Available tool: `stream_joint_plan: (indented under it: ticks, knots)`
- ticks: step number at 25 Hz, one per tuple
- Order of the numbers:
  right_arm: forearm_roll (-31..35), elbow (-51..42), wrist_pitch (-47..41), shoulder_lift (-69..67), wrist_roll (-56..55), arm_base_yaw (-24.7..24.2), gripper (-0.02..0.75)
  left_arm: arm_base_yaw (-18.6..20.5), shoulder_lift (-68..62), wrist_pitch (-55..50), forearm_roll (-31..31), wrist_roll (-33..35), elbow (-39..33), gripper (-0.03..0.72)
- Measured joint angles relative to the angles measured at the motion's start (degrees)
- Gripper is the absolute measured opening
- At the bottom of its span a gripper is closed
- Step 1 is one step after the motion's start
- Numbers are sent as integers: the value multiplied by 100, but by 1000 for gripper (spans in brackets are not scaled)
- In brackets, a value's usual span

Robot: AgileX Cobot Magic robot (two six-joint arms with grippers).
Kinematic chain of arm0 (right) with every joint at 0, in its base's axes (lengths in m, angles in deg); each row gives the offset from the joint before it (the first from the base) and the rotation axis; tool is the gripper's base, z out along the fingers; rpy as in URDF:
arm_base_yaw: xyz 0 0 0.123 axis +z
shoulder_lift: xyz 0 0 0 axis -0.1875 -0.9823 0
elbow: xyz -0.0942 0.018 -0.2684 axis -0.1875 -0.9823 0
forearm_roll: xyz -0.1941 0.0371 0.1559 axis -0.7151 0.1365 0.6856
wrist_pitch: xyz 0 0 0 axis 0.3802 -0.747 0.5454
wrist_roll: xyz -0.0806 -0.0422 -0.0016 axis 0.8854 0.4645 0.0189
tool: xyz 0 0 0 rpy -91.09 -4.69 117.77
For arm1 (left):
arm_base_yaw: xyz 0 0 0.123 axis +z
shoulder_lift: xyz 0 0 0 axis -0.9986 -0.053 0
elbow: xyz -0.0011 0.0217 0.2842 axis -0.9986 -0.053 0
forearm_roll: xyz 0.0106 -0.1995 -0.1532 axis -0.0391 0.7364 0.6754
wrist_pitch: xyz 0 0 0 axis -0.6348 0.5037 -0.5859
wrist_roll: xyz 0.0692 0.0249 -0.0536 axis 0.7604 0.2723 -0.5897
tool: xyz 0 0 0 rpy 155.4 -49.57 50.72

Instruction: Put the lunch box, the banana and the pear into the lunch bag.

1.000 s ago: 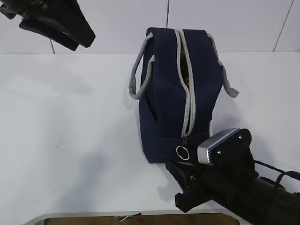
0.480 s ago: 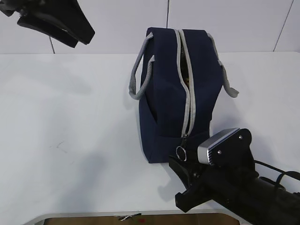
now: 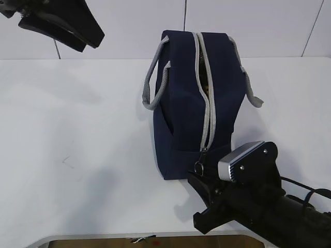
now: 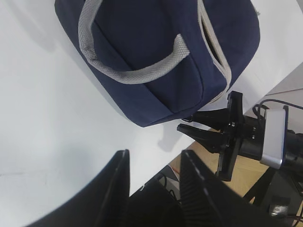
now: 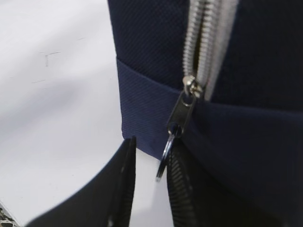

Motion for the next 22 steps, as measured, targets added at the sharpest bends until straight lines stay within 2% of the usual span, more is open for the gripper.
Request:
stream_joint_plan:
  ticks: [8, 12, 15, 22]
  knots:
    - [33, 0, 0, 0, 0, 0, 197, 0, 308, 0, 9, -4, 0, 264]
    - [60, 0, 0, 0, 0, 0, 99, -75, 592, -13, -8, -4, 0, 263]
    - [69, 0, 0, 0, 0, 0, 17, -290, 726, -25, -23, -4, 0, 262]
    - [102, -13, 11, 0, 0, 0, 17, -820, 799, -37, -400, -4, -497, 260]
